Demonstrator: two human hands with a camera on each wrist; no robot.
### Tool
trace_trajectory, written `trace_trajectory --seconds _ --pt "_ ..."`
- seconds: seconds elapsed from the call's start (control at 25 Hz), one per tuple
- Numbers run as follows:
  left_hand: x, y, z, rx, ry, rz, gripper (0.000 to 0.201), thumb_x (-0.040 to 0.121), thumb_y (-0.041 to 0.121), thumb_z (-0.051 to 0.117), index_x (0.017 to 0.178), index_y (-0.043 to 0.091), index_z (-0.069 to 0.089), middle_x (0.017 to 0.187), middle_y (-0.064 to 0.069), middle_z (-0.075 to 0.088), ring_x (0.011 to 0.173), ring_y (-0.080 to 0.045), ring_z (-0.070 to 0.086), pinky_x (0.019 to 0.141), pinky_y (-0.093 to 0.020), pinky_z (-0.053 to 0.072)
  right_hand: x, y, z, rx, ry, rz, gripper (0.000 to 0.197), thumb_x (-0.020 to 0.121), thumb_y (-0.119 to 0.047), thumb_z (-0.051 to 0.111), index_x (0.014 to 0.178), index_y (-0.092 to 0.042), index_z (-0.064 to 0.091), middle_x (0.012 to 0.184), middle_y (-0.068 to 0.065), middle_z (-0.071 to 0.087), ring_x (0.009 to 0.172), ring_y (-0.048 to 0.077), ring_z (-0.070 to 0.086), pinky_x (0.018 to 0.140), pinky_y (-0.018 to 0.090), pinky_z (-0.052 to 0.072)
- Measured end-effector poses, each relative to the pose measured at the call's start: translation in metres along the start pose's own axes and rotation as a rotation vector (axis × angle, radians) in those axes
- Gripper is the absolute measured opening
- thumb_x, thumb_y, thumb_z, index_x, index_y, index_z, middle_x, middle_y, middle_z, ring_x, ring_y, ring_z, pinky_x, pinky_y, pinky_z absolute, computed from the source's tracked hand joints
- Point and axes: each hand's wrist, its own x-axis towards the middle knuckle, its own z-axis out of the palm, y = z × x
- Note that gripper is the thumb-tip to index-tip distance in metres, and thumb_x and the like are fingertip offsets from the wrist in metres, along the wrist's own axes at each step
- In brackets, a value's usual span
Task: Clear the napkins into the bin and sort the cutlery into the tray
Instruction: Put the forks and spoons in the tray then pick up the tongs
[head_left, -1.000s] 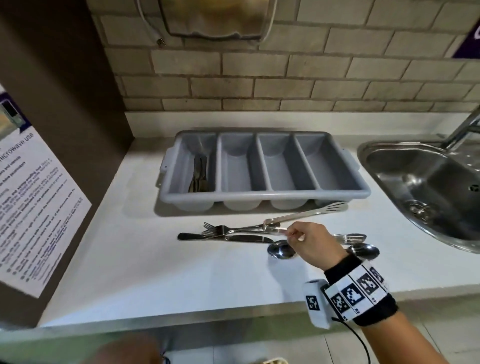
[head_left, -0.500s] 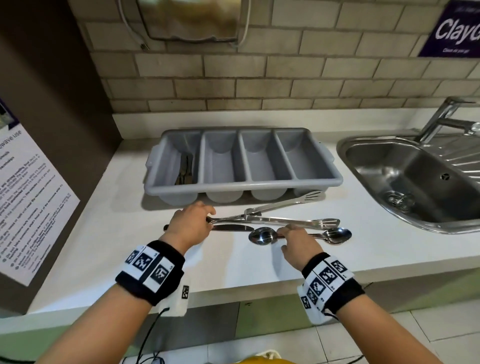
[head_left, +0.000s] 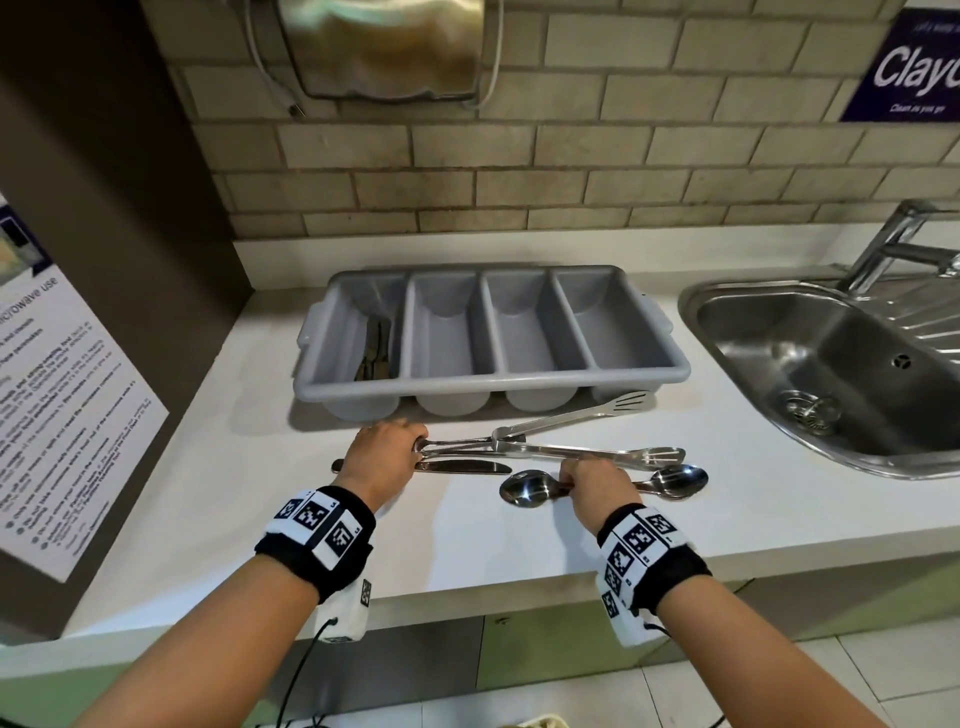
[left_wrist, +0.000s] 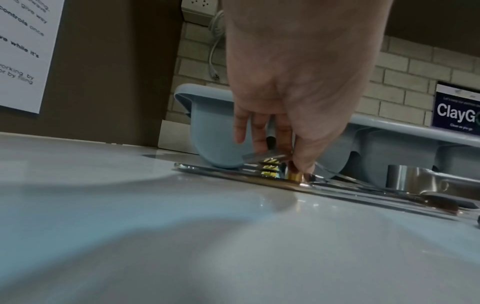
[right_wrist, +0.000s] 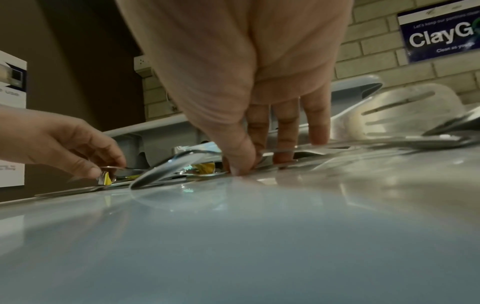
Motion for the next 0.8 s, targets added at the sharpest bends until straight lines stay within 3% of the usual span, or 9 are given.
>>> trace_trajectory --seconds 0.16,0.4,0.6,0.72,0.8 --pt "0.001 -0.006 0.0 -0.082 0.011 0.005 0.036 0.092 0.006 0.041 0.125 0.014 0.052 0.12 -0.012 0.054 0.114 -0.03 0.052 0.097 -0.038 0.043 0.001 0.004 0.004 0.04 0.025 -0.031 0.027 0.089 0.0 0.045 0.102 -0.014 0.064 0.108 0.012 0.064 0.099 0.029 0.059 0.085 0.036 0.049" --pt "-0.008 -0.023 -0.001 -0.138 0.108 0.001 0.044 0.086 -0.003 0.045 0.124 0.016 0.052 0.121 -0.007 0.054 0.116 -0.027 0.046 0.095 -0.037 0.043 0.001 -0.001 0.003 0.145 0.086 -0.081 0.024 0.088 -0.003 0.05 0.1 -0.015 0.068 0.101 0.01 0.067 0.093 0.028 0.063 0.08 0.032 0.048" --pt "-0.029 -0.036 -0.008 -0.172 0.167 0.002 0.051 0.08 -0.009 0.043 0.122 0.017 0.054 0.126 -0.003 0.057 0.117 -0.023 0.052 0.088 -0.034 0.045 0.003 -0.003 0.001 0.201 0.163 -0.153 0.026 0.086 -0.002 0.053 0.102 -0.014 0.069 0.1 0.009 0.065 0.093 0.031 0.062 0.085 0.038 0.049" --pt "-0.037 -0.044 -0.016 -0.203 0.204 -0.01 0.047 0.082 -0.008 0.042 0.119 0.019 0.056 0.121 -0.003 0.062 0.109 -0.022 0.059 0.083 -0.033 0.048 0.002 -0.008 -0.002 0.252 0.196 -0.202 0.024 0.086 0.0 0.053 0.101 -0.009 0.07 0.099 0.011 0.065 0.091 0.031 0.062 0.084 0.036 0.049" --pt "-0.041 -0.043 -0.028 -0.262 0.259 -0.038 0.034 0.09 0.001 0.041 0.116 0.017 0.057 0.111 -0.005 0.066 0.103 -0.028 0.06 0.079 -0.034 0.048 0.001 -0.011 -0.005 0.301 0.217 -0.214 0.024 0.087 0.0 0.052 0.102 -0.007 0.069 0.099 0.011 0.064 0.09 0.03 0.062 0.08 0.03 0.048"
